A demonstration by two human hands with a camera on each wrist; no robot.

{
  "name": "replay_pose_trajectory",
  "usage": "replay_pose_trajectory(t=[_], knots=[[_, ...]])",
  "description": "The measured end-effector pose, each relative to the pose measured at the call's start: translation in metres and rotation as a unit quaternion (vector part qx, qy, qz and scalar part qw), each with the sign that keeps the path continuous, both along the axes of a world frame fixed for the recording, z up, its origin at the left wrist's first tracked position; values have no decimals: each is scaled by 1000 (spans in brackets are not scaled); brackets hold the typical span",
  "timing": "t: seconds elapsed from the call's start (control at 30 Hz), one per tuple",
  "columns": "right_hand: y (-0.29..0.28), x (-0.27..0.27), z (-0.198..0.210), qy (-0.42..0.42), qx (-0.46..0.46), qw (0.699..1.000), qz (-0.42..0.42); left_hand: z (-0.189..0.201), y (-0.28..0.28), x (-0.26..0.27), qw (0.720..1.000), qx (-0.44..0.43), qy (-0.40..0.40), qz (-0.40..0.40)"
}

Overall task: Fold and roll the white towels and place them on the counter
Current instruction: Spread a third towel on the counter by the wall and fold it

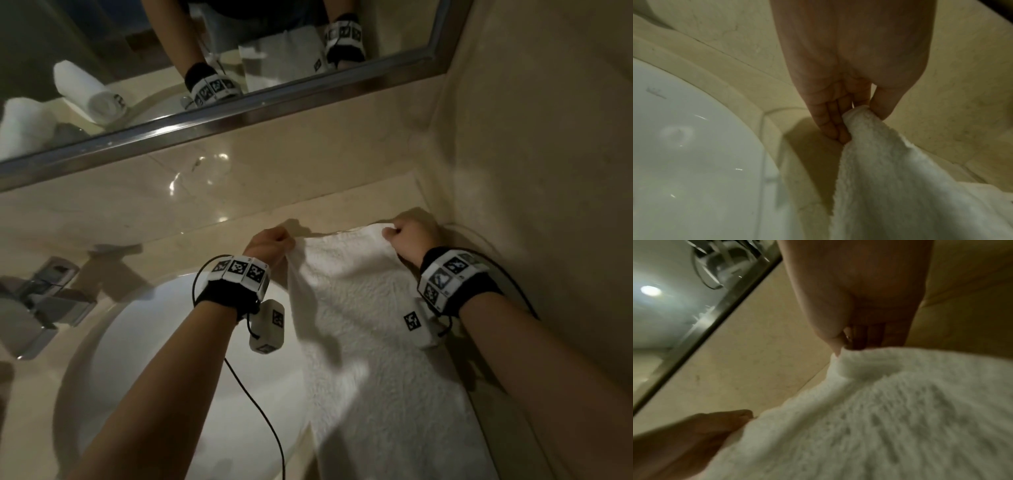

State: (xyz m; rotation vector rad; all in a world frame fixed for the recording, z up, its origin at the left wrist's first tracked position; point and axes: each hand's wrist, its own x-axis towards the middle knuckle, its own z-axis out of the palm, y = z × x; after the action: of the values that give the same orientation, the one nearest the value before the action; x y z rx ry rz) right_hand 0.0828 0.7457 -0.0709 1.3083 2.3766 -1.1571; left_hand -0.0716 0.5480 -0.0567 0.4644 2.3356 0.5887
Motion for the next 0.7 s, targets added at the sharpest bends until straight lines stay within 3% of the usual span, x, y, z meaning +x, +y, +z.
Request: replay_pose_trajectory(t=[0.17, 0.27, 0.47, 0.7], knots=[[-4, 10, 1, -16, 28, 999, 15, -1, -10, -1, 996, 67, -39, 37], [-5, 8, -7, -24, 38, 999, -22, -3, -11, -3, 994, 74, -40, 75], [-15, 5, 8, -52, 142, 988, -26, -2, -2, 4, 999, -26, 28, 30], [-5, 4, -9, -31, 95, 992, -81, -5, 9, 10, 985, -109, 110, -74]])
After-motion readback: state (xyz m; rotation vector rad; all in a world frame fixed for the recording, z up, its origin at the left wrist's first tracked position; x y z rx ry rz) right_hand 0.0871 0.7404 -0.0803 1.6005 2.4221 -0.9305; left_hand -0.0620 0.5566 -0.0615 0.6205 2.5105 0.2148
